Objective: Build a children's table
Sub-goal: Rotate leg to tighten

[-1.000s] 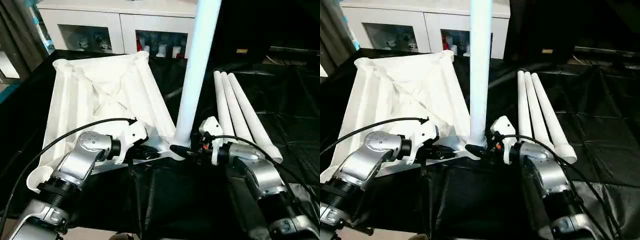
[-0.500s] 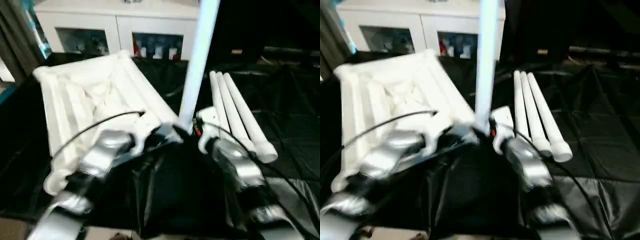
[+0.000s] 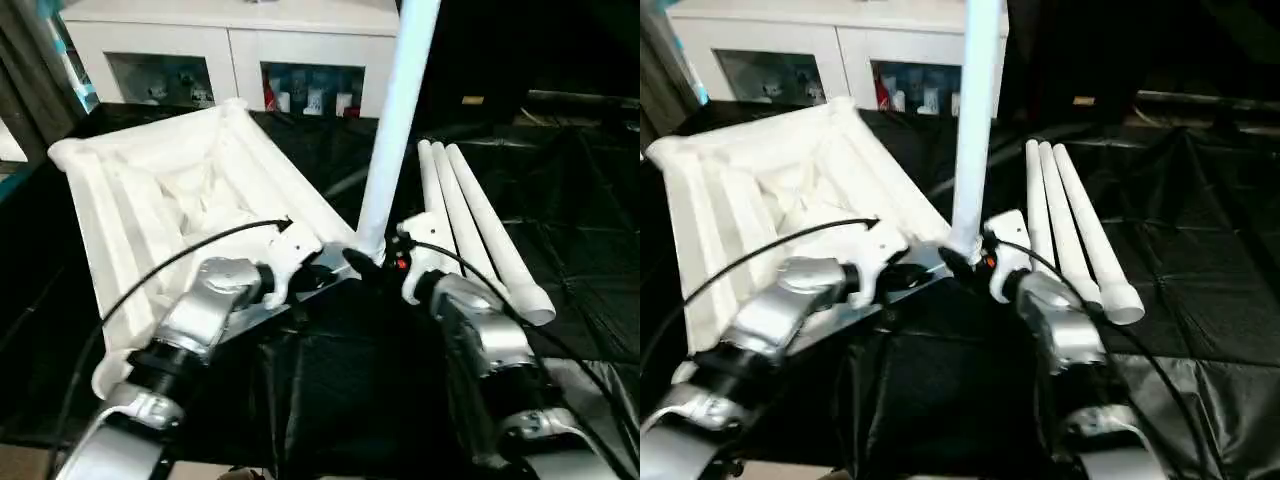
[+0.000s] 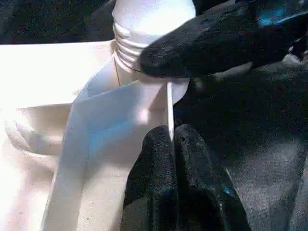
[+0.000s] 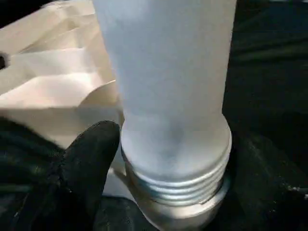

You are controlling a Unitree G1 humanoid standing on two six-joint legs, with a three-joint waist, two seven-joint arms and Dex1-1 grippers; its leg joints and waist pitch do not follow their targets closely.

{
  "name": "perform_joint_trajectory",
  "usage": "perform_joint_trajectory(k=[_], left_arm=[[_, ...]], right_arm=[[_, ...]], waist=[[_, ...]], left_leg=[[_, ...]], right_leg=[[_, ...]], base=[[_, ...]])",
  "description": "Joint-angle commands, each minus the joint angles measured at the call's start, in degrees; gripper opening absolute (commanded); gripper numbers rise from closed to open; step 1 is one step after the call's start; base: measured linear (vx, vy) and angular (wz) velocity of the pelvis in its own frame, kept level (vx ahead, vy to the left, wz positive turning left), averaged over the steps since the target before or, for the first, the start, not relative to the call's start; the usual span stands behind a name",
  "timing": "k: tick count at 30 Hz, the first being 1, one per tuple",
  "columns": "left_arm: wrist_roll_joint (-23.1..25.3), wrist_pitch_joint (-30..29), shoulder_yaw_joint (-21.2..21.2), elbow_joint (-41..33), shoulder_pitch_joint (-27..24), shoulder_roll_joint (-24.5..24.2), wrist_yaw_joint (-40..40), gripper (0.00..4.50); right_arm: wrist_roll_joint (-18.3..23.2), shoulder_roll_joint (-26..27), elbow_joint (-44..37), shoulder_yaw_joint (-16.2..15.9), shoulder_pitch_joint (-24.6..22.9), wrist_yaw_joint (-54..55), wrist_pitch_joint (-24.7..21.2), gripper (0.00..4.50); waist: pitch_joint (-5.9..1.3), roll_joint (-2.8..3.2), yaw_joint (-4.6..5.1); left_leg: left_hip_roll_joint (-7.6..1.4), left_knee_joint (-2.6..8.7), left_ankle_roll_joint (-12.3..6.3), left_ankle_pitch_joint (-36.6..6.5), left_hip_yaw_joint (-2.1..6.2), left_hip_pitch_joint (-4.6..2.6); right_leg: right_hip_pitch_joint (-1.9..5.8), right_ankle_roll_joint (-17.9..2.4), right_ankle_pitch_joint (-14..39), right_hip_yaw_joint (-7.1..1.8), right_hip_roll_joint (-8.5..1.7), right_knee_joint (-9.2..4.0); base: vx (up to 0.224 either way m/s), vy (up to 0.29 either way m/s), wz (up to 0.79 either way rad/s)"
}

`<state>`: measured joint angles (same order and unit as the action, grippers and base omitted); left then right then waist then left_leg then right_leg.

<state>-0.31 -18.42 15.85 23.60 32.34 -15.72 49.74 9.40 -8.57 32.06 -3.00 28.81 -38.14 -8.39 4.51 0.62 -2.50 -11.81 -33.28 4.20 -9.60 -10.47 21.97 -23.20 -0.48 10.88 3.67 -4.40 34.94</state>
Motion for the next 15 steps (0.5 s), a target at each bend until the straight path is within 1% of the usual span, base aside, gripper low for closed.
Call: perform_joint_trajectory(k=[1,2,5,7,8,9,10,12,14,15], left_arm=[[-0.73,0.59,2.57,-2.27,-0.93,-0.30,4.17,0.00],[-1.19,0.73,2.82,-3.24,-1.56,-1.40,6.06,0.00],[-1.86,1.24,3.21,-4.90,-2.73,-3.51,9.33,0.00],[-2.38,0.95,3.47,-6.03,-3.45,-4.72,11.12,0.00],[-2.48,0.83,3.51,-6.33,-3.65,-5.00,11.48,0.00],[-2.60,0.66,3.54,-6.73,-3.90,-5.35,11.93,0.00],[-2.70,0.56,3.56,-7.20,-4.19,-5.69,12.27,0.00],[-2.77,0.49,3.52,-7.79,-4.56,-6.10,12.68,0.00],[-2.80,0.40,3.46,-8.01,-4.69,-6.28,12.86,0.00],[-2.88,0.29,3.43,-8.29,-4.86,-6.51,13.08,0.00]], right_arm=[[0.58,-0.55,-1.86,-3.98,-1.09,-6.00,-0.79,3.68],[0.72,-2.39,-3.14,-4.65,-1.64,-8.85,-0.77,3.68],[1.00,-5.58,-5.60,-5.57,-2.84,-14.54,-0.80,3.68],[1.23,-7.04,-6.66,-5.90,-3.32,-17.10,-0.81,3.68],[1.32,-7.31,-6.87,-5.87,-3.41,-17.60,-0.86,3.53],[1.44,-7.64,-7.16,-5.80,-3.52,-18.22,-0.92,3.53],[1.71,-7.87,-7.52,-5.69,-3.65,-18.71,-0.82,3.43],[2.28,-8.07,-7.96,-5.57,-3.78,-19.26,-0.76,3.32],[2.46,-8.07,-8.01,-5.56,-3.79,-19.37,-0.51,3.11],[2.60,-7.96,-8.10,-5.62,-3.94,-19.99,-0.47,2.98]], waist=[[-4.01,0.23,-0.23],[-3.97,0.29,-0.37],[-4.03,0.20,-0.51],[-3.99,0.27,-0.54],[-3.93,0.29,-0.63],[-3.84,0.30,-0.79],[-3.87,0.29,-0.87],[-3.81,0.27,-1.04],[-3.81,0.33,-1.03],[-3.81,0.11,-0.97]], left_leg=[[-1.40,3.81,-3.27,-9.98,0.52,-0.55],[-1.43,3.77,-3.58,-9.92,0.48,-0.78],[-1.47,3.61,-4.64,-9.03,0.37,-0.74],[-1.53,3.62,-4.74,-9.31,0.29,-0.89],[-1.58,3.66,-4.52,-10.00,0.26,-0.95],[-1.63,3.74,-4.14,-10.90,0.22,-1.12],[-1.65,3.74,-3.94,-11.15,0.21,-1.19],[-1.74,3.90,-3.24,-11.92,0.26,-1.18],[-1.68,3.93,-2.78,-12.18,0.29,-1.22],[-1.63,3.91,-2.55,-12.42,0.29,-1.12]], right_leg=[[3.14,-14.33,3.35,-2.46,-3.29,-3.62],[3.06,-14.65,2.88,-2.44,-3.25,-3.68],[3.19,-15.45,1.20,-2.51,-3.31,-3.43],[3.03,-15.80,1.78,-2.50,-3.27,-3.47],[3.00,-15.87,2.82,-2.54,-3.32,-3.54],[2.87,-15.73,4.42,-2.58,-3.35,-3.74],[2.86,-15.66,4.93,-2.60,-3.35,-3.75],[2.85,-15.18,6.43,-2.64,-3.40,-3.87],[2.77,-14.98,6.96,-2.63,-3.34,-3.88],[2.84,-14.75,7.29,-2.62,-3.32,-3.88]], base=[[0.000,0.000,0.00],[0.000,0.000,0.00],[0.000,0.000,0.00],[0.000,0.000,0.00],[0.000,0.000,0.00],[0.000,0.000,0.00],[0.000,0.000,0.00],[0.000,0.000,0.00],[0.000,0.000,0.00],[0.000,0.000,0.00]])
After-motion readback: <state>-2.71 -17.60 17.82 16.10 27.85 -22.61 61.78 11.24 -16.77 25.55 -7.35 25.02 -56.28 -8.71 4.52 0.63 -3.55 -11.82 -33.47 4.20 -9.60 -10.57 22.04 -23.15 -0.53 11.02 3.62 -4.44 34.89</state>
